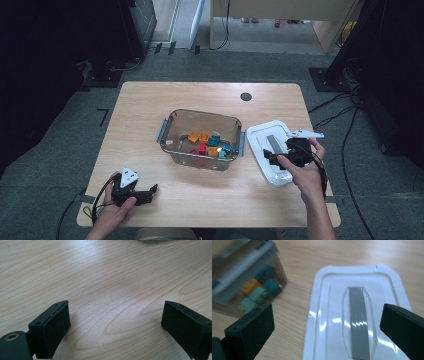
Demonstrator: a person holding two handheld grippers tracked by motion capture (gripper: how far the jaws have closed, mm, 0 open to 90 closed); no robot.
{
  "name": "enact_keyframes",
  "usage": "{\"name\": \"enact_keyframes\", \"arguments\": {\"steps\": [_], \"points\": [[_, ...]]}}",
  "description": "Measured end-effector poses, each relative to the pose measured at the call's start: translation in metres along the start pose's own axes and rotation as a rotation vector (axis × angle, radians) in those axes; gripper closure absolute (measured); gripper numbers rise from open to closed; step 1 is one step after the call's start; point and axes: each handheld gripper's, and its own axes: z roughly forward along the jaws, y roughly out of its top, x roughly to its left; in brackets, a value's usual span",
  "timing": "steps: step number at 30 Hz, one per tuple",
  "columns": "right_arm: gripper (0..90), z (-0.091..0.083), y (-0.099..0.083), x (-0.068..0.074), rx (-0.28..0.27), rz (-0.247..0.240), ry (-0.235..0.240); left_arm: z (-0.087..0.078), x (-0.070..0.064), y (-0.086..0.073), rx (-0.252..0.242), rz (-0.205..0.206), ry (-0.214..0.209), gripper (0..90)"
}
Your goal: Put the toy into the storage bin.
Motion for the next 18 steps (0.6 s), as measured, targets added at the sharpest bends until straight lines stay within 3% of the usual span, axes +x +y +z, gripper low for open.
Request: {"name": "enact_keyframes", "arguments": {"steps": [4,6,12,14,18], "points": [[0.0,0.016,-0.014,-0.014,0.046,0.015,-0.030,0.000,0.000,0.000,0.001,0.000,0.000,8.1],[2.9,0.021,-0.019,-0.020,0.025,0.035,-0.071,0.000,0.000,0.000,0.001,0.001,0.000,8.1],[7.5,0.030,-0.030,-0.033,0.019,0.083,-0.110,0.000,0.000,0.000,0.000,0.001,0.000,8.1],[13.8,0.032,-0.032,-0.035,0.020,0.082,-0.125,0.000,0.000,0.000,0.000,0.001,0.000,8.1],[16.8,0.036,-0.036,-0.036,0.023,0.079,-0.139,0.000,0.000,0.000,0.000,0.001,0.000,8.1]]}}
